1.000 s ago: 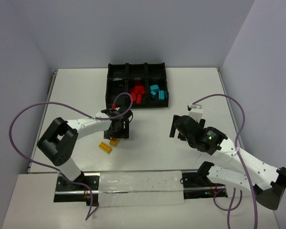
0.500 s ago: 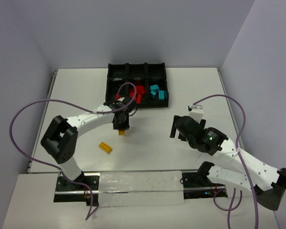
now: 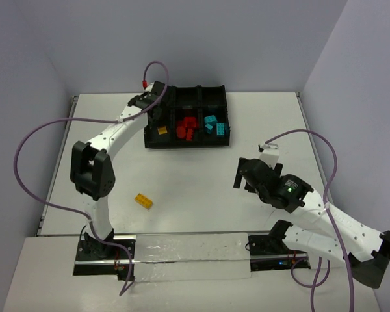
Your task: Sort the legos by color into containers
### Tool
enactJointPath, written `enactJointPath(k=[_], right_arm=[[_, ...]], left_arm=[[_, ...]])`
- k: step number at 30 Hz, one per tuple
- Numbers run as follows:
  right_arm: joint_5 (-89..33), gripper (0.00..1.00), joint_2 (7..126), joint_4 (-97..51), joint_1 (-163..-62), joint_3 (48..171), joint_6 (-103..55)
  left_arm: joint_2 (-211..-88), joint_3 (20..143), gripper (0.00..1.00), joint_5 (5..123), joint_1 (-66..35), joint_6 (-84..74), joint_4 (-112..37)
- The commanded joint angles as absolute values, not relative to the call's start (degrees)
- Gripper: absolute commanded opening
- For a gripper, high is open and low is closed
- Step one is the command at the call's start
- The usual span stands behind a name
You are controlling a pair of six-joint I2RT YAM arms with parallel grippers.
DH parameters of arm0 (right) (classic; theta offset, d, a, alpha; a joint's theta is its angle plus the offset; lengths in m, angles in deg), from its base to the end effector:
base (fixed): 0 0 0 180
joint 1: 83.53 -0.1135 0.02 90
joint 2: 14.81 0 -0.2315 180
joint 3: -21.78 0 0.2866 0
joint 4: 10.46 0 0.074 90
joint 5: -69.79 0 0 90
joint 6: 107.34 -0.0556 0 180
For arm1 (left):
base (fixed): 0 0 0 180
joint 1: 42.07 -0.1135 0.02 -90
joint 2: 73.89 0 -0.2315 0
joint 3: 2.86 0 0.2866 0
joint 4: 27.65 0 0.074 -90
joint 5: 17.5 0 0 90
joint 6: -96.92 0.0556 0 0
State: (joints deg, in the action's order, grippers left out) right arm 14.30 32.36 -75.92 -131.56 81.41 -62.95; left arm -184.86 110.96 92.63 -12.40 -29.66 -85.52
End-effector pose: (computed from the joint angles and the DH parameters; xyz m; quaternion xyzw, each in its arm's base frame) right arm 0.1669 0.1385 0.2494 0.0750 0.9074 0.0285 0.4125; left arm 0.4104 -0.2118 0.2405 -0.1090 0.9342 -0.0221 0.3389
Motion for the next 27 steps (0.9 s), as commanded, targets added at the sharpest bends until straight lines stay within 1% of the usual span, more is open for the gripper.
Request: enactJointPath(k=[1,2,3,4,5,7,8,9,13,15,17,20,22,23,26,27], right_arm=[[16.9,0.99,31.6,-77.2,-132.0,82.6,-64.3],[16.9,0.99,31.6,-77.3,-132.1,82.6,-64.3],[16.9,0.99,31.6,-77.4,-132.1,82.6,-64.3],[16.9,0.99,31.6,-77.5,-132.0,82.6,-64.4],[16.9,0.99,31.5,-77.6,-132.0,82.6,-64.5],[16.8,0.99,31.4,-77.9,-132.0,82.8,-64.6],[16.8,0.99,31.3,-77.9,-132.0,82.8,-64.6],[16.8,0.99,31.3,-78.0,-132.0,82.9,-64.7],[16.8,0.99,30.9,-78.1,-132.1,82.9,-64.9],[16.7,0.99,30.9,-78.1,-132.2,82.6,-65.1],[16.5,0.99,30.9,-77.9,-132.2,82.5,-65.0],[16.0,0.99,30.9,-76.8,-132.2,82.0,-64.7],[15.3,0.99,31.2,-75.3,-132.3,81.3,-64.4],[15.0,0.99,31.4,-74.8,-132.3,81.2,-64.2],[14.1,0.99,33.1,-72.9,-132.8,81.0,-63.9],[13.9,0.99,33.5,-72.4,-133.0,81.0,-63.8]], left_arm=[[-190.2,117.6,0.00,93.1,-15.8,-29.4,-84.3],[-191.9,118.9,0.02,93.0,-16.4,-29.6,-84.3],[-192.8,120.5,0.07,93.1,-16.8,-29.8,-84.8],[-194.0,122.2,0.15,93.3,-17.2,-30.2,-85.4],[-194.9,123.2,0.26,93.4,-17.5,-30.5,-86.0],[-195.3,124.4,0.85,93.9,-17.8,-30.8,-86.3],[-195.3,124.6,0.98,94.1,-17.8,-30.7,-86.3],[-195.1,124.8,0.99,94.2,-17.9,-30.5,-86.2],[-192.7,123.3,0.99,95.1,-17.8,-31.0,-86.6],[-187.8,119.9,0.99,96.6,-17.3,-32.7,-87.1],[-183.5,112.9,0.99,98.1,-16.9,-34.4,-87.1],[-172.7,102.1,0.94,100.4,-15.7,-39.5,-87.3],[-167.2,92.6,0.90,101.9,-14.8,-46.6,-88.5],[-165.1,89.3,0.89,102.8,-14.2,-50.1,-89.6],[-157.8,79.9,0.92,105.1,-9.4,-63.4,-94.0],[-157.2,77.6,0.93,105.2,-8.8,-64.6,-95.0]])
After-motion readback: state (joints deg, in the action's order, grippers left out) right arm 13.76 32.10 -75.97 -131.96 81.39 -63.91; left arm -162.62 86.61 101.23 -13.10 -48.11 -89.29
